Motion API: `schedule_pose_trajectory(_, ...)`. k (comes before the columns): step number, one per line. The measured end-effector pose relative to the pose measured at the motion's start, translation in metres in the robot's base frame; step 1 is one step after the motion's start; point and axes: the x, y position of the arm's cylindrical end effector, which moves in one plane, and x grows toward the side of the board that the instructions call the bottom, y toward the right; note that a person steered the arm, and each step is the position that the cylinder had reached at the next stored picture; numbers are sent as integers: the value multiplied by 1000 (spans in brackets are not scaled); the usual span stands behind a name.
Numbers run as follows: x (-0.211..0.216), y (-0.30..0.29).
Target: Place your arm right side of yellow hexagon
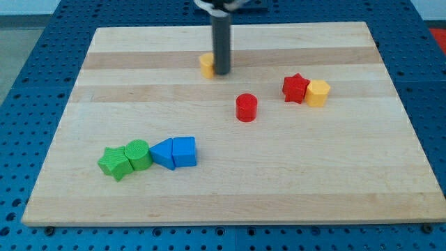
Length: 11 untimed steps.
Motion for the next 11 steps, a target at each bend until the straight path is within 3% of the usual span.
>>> schedule_pose_trajectory(1, -23, -9)
schedule_pose_trajectory(3, -30, 184)
schedule_pose_trajectory(5, 12, 310)
schedule_pose_trajectory(7, 72, 316)
schedule_pose_trajectory(11, 115, 250)
